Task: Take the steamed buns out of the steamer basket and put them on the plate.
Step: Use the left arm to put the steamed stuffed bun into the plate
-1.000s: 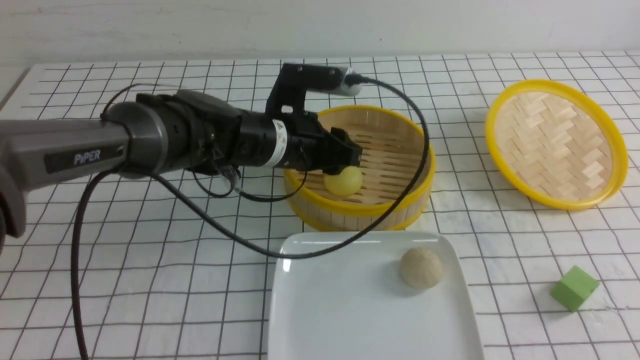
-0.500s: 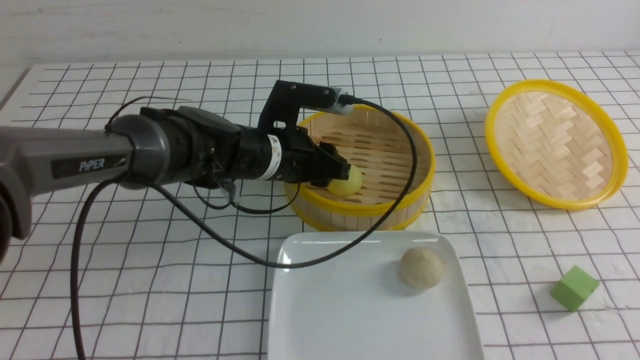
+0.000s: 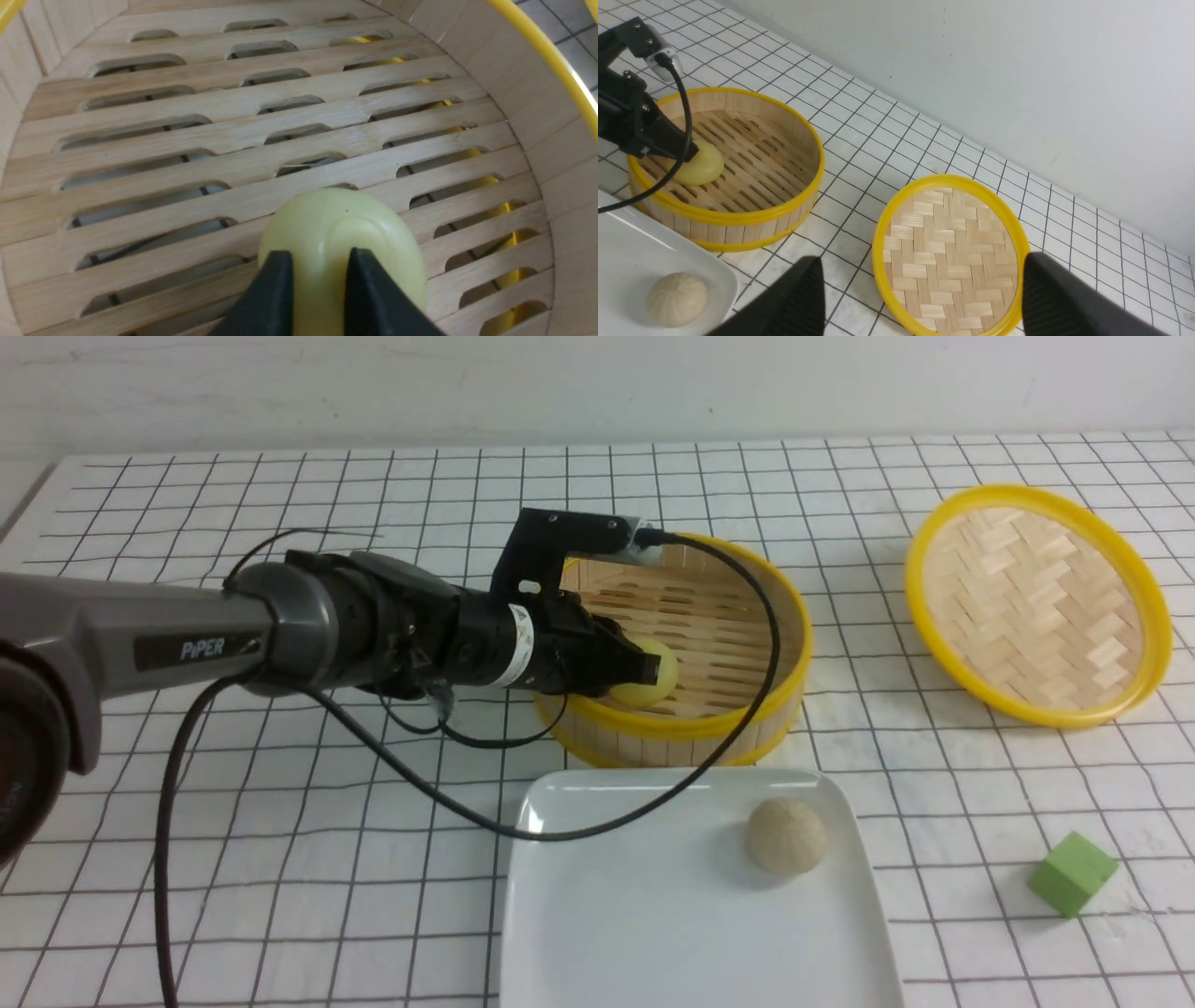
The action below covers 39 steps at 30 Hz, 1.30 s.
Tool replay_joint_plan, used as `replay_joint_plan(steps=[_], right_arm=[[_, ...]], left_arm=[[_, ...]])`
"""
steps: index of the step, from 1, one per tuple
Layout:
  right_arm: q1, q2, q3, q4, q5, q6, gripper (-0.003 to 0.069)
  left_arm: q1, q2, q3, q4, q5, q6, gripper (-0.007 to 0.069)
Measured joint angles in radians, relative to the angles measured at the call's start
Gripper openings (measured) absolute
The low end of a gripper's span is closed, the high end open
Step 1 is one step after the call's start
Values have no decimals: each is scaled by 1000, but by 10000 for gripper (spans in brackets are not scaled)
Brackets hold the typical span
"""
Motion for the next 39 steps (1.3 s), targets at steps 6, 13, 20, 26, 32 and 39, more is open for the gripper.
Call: replay_joint_plan(steps=[6,13,20,26,32,39], right_arm=[[0,0,0,1,-3,0,547],[0,0,0,2,-6,0,547],[0,0,0,2,-7,0,547],[0,0,0,2,-16,0,547],[0,0,0,2,-48,0,547],[0,0,0,2,-53,0,547]], left_arm=[[0,-17,3,1,0,-1,15],[0,-70,8,9,-3,-1,15],[0,-121,10,12,-23,-2,15],[0,-201,11,15,-42,-5,15],[0,-341,11,16,-82,-42,17],[0,-471,11,27,-231,-181,17]])
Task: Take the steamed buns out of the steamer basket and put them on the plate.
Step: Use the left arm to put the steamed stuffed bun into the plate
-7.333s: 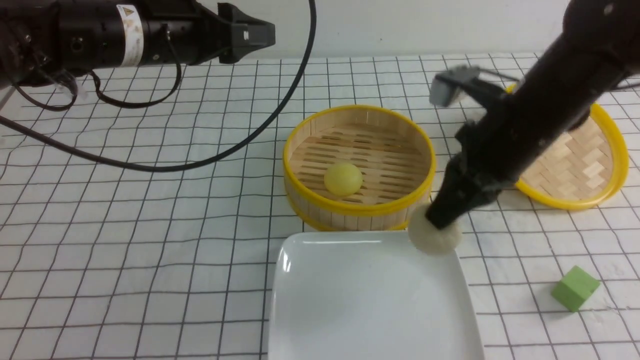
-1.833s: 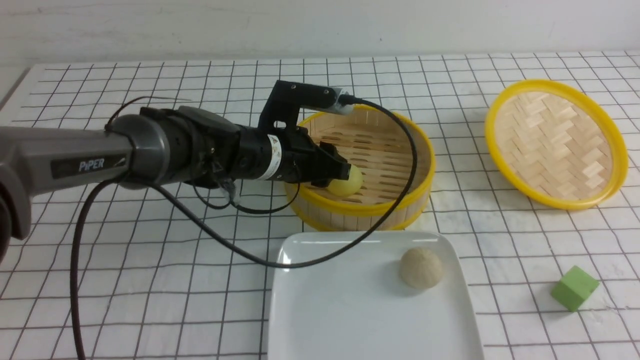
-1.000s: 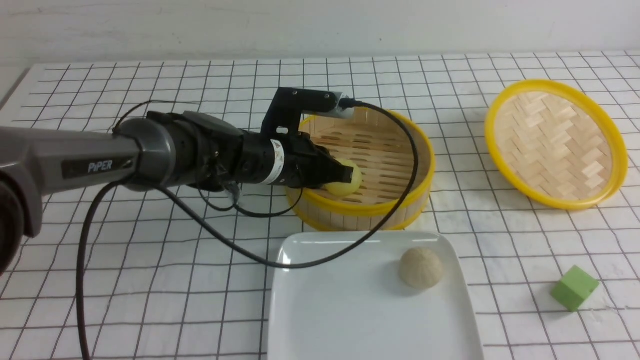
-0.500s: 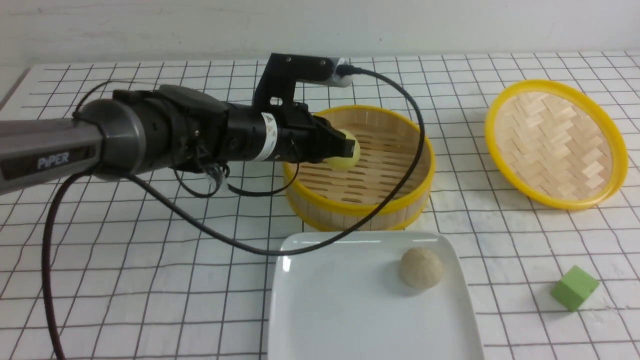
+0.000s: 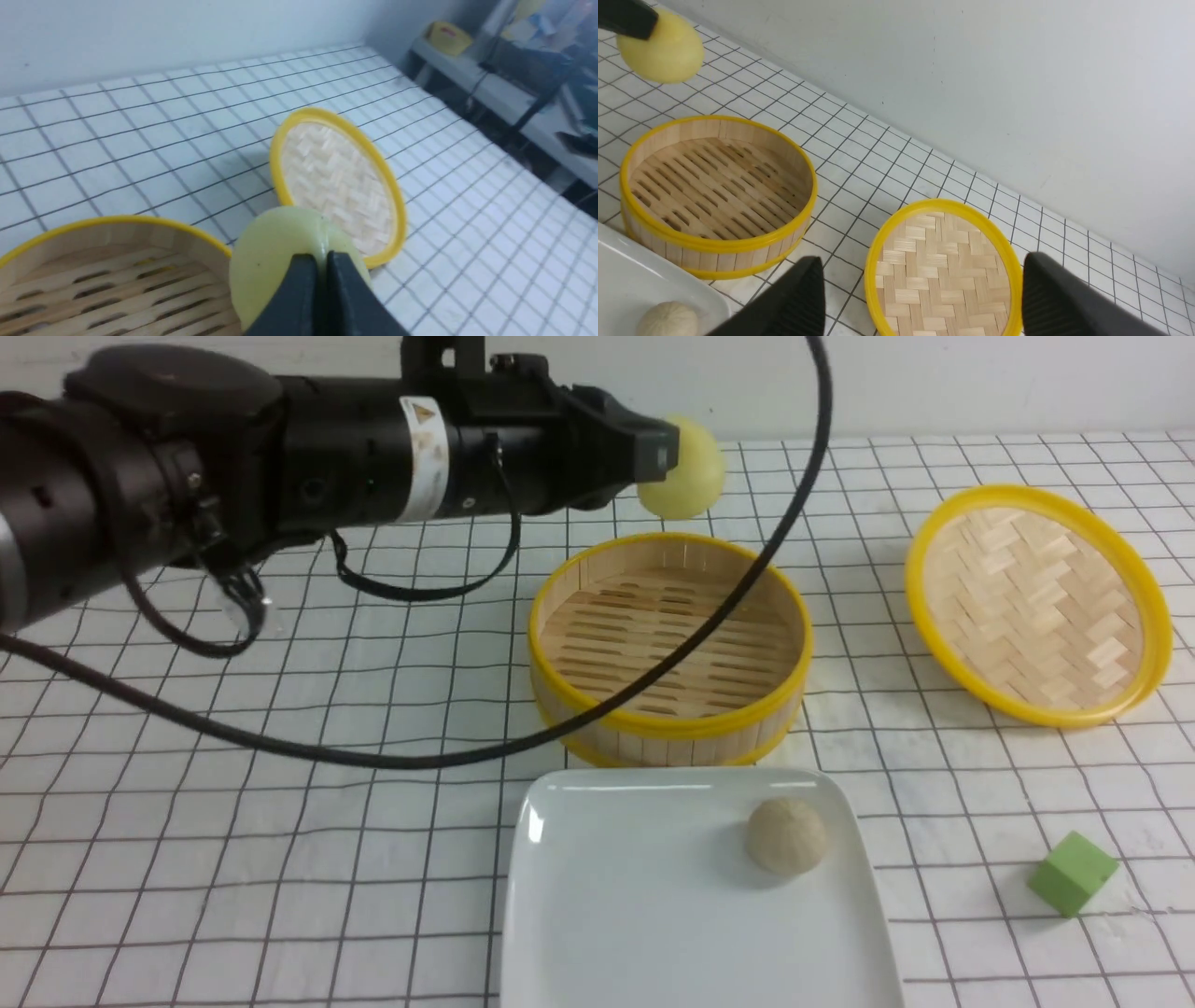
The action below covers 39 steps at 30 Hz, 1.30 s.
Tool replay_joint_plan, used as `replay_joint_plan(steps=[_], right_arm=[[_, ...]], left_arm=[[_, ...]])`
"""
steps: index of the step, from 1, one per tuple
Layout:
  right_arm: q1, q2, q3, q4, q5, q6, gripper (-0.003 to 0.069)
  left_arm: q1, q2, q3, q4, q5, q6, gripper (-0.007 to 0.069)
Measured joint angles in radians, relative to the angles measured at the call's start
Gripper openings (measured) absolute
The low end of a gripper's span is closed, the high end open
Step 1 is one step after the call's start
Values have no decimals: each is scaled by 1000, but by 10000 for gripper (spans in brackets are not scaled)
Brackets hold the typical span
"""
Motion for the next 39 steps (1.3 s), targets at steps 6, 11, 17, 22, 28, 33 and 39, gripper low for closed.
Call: replay_joint_plan(steps=[6,11,17,22,28,33,39], right_arm=[[0,0,0,0,0,1,547],[0,0,0,0,0,1,547],[0,0,0,0,0,1,547],[0,0,0,5,0,1,547],[0,0,0,25,0,1,547],[0,0,0,27,-1,1,547],[0,0,0,64,-3,1,547]], left_arm=[[0,-85,30,6,-140,-132,17],[0,-116,102,11,-262,-225,17],[0,-116,262,18,-311,-241,17],[0,-116,379,18,-179,-166,15],[0,-116,493,11,48,-97,15],[0,-115,540,3,114,-60,15],[0,-72,547,-5,142,-35,15]])
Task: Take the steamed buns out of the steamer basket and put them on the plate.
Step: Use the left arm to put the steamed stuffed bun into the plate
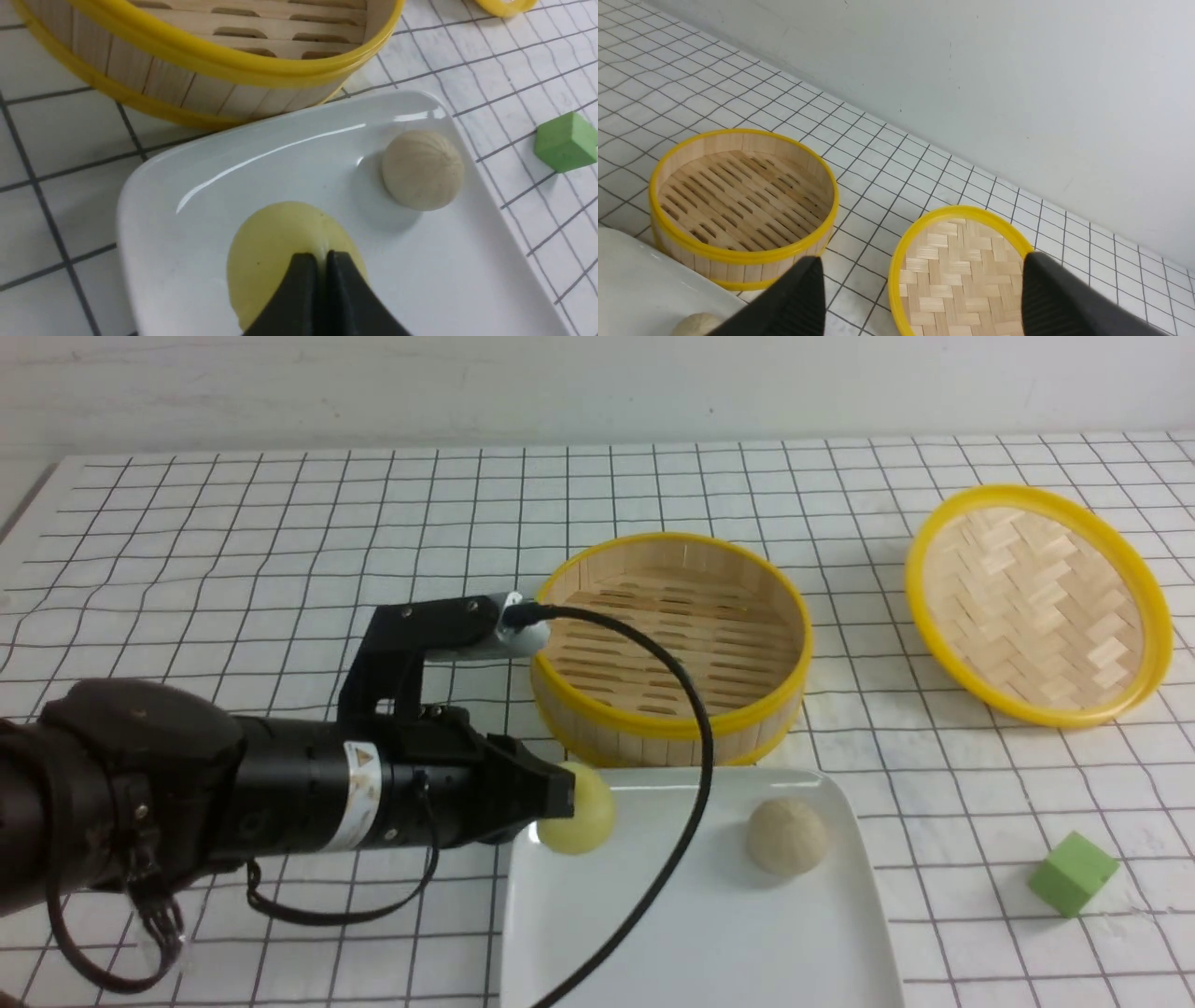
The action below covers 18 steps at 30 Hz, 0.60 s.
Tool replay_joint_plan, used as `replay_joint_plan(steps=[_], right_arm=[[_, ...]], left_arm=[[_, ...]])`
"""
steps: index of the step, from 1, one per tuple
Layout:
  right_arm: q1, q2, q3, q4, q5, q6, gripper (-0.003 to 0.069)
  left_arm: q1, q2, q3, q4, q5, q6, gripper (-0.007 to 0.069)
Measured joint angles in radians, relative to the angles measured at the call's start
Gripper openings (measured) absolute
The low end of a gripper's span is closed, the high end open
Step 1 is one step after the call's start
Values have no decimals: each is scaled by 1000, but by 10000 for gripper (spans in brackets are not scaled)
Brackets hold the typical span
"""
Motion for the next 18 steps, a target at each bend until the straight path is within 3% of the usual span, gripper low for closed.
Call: replay_joint_plan(steps=[18], right_arm=[[0,0,0,11,0,-1,547]], left_arm=[[0,111,-9,-4,51,39,15]])
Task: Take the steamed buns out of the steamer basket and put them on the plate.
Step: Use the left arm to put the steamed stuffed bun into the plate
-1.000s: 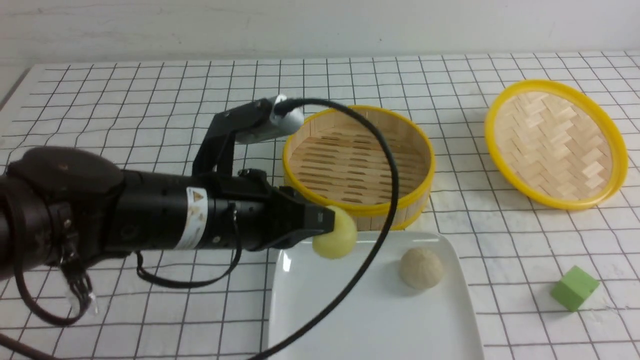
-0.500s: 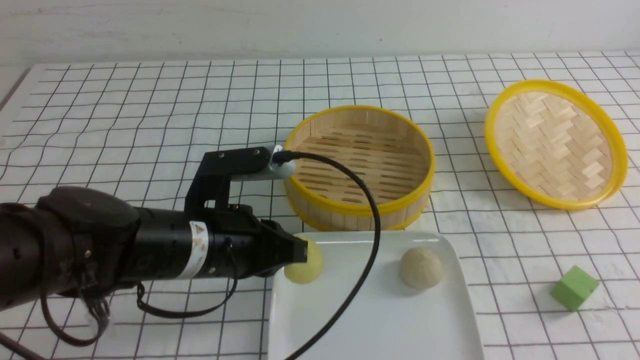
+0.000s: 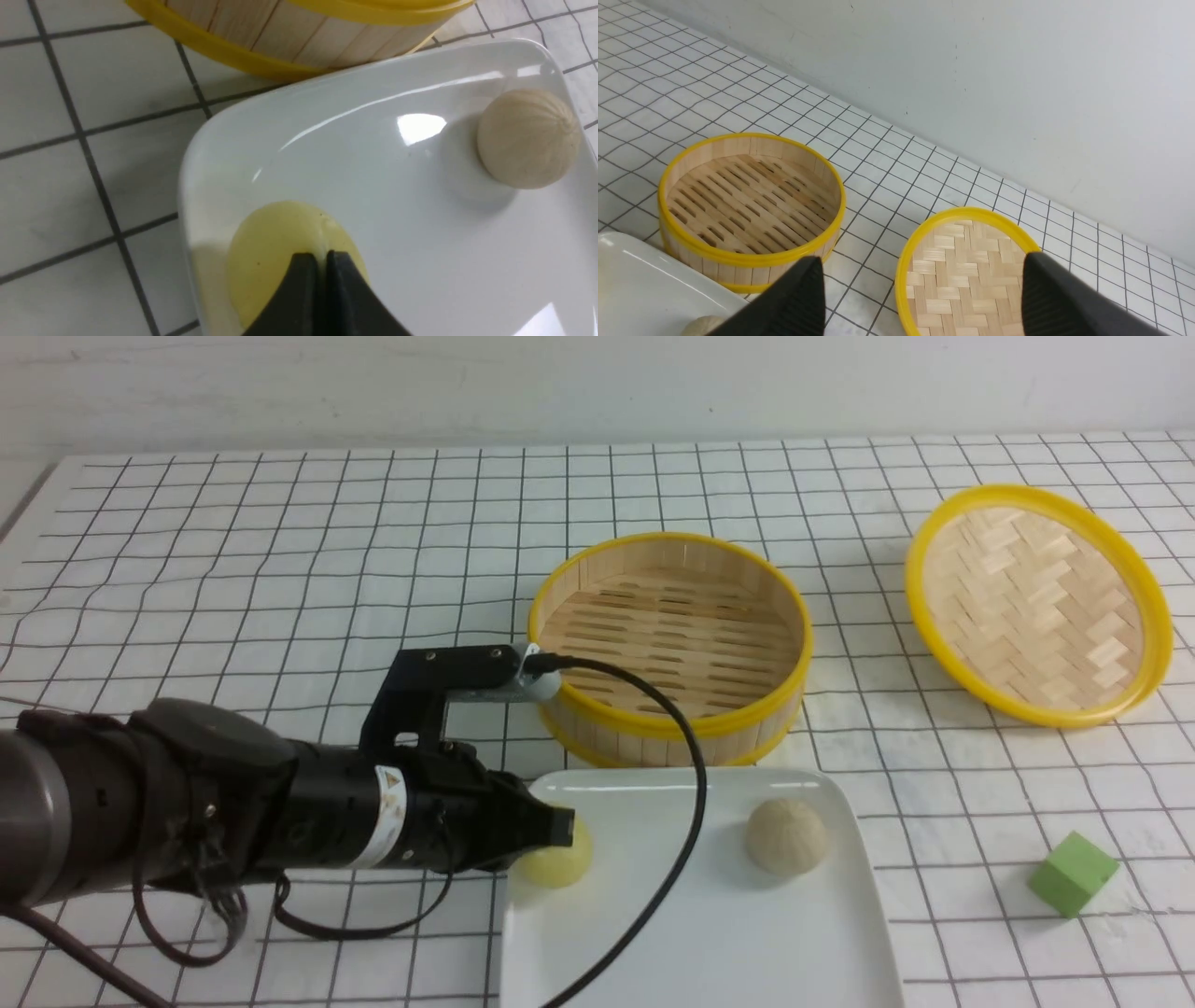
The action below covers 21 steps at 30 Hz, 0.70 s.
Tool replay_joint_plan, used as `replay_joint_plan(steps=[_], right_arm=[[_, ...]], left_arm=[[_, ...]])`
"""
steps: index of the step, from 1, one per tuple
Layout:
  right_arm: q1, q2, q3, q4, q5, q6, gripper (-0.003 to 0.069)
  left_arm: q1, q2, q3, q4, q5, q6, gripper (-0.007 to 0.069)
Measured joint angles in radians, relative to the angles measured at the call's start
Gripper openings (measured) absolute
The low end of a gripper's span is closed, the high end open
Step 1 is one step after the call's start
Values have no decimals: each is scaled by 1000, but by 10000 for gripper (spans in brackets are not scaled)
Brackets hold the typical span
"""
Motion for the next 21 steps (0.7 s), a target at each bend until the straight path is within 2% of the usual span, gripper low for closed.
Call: replay_joint_plan(steps=[21], right_arm=[[0,0,0,6,0,0,547]], left_arm=[[0,16,-39,0,-7,11,15]])
